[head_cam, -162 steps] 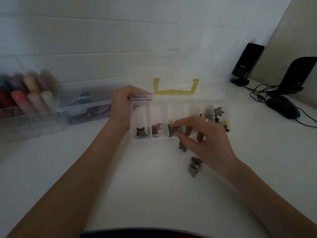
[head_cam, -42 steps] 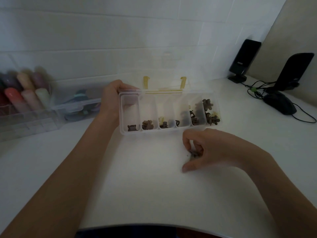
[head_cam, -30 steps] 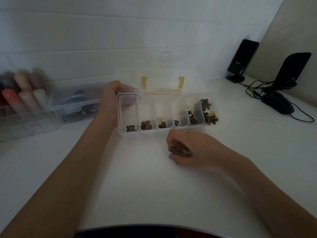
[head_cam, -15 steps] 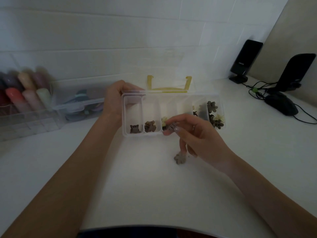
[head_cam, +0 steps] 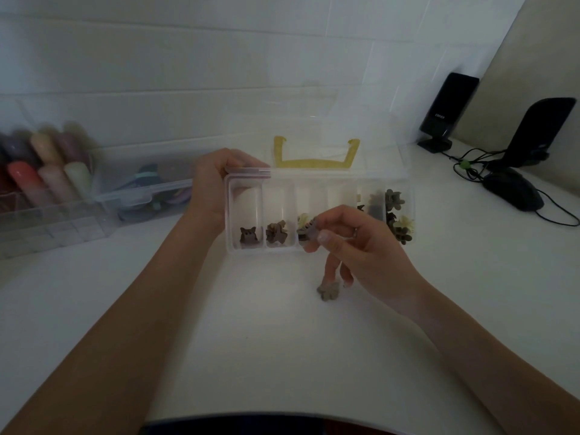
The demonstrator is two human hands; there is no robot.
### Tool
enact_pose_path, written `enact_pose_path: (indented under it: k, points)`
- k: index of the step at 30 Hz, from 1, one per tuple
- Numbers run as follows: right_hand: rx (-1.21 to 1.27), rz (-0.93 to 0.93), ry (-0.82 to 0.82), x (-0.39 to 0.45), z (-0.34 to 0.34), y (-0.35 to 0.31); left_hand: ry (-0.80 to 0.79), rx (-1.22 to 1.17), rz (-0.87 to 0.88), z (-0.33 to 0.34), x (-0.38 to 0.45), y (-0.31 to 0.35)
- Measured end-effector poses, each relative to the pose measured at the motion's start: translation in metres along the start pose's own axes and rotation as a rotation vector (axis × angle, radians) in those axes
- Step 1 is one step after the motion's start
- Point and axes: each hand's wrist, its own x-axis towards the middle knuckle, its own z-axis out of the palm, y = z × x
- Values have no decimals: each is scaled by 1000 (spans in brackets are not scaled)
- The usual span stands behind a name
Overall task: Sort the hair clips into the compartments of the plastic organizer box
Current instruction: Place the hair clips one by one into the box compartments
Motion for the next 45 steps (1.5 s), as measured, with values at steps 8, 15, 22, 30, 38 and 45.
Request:
enact_pose_path:
  k: [8, 15, 22, 30, 38, 45]
  points:
    - [-6, -96, 119, -1, -3, -6, -6, 72, 20, -1, -1, 1]
    - [-503, -373, 709, 0, -29, -18, -94, 257, 106, -10, 0, 4]
    - [-825, -427, 571, 5, -39, -5, -68, 254, 102, -7, -1, 5]
    - [-975, -477, 445, 8, -35, 3, -51, 219, 76, -6, -1, 6]
    - [-984, -492, 440, 9, -33, 7, -41, 215, 70, -4, -3, 7]
    - [-995, -513, 453, 9, -32, 7, -34, 176, 49, -3, -3, 7]
